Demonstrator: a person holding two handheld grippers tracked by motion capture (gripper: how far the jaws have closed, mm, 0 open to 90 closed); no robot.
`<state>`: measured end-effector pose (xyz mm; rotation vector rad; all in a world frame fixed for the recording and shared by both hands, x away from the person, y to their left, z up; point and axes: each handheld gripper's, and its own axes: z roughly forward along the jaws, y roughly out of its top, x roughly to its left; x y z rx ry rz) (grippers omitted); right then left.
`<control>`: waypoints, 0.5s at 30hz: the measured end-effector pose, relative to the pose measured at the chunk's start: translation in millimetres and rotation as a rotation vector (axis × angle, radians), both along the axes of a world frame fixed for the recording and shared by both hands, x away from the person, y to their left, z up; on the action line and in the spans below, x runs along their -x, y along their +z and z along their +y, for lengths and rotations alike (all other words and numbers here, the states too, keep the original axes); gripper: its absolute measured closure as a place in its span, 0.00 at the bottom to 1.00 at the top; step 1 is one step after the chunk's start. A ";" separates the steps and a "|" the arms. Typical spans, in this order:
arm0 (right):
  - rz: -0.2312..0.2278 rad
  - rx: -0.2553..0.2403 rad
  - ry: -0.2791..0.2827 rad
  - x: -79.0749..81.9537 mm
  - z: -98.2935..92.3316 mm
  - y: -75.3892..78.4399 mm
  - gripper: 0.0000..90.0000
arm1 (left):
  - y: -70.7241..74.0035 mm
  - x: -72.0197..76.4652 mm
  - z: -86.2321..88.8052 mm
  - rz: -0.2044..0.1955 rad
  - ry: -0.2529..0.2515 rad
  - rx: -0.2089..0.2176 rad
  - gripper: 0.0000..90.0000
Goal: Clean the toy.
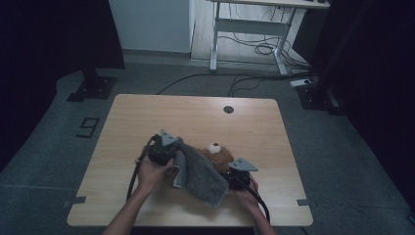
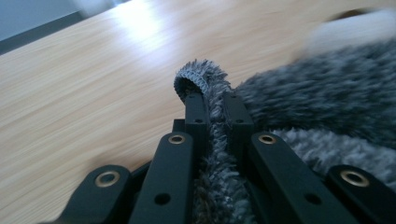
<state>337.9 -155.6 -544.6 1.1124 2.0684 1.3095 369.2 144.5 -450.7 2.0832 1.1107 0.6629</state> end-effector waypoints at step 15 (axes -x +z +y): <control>-0.001 -0.005 -0.004 0.3 -0.1 -0.8 0.34 | -81.4 4.0 87.6 0.219 0.110 0.036 0.92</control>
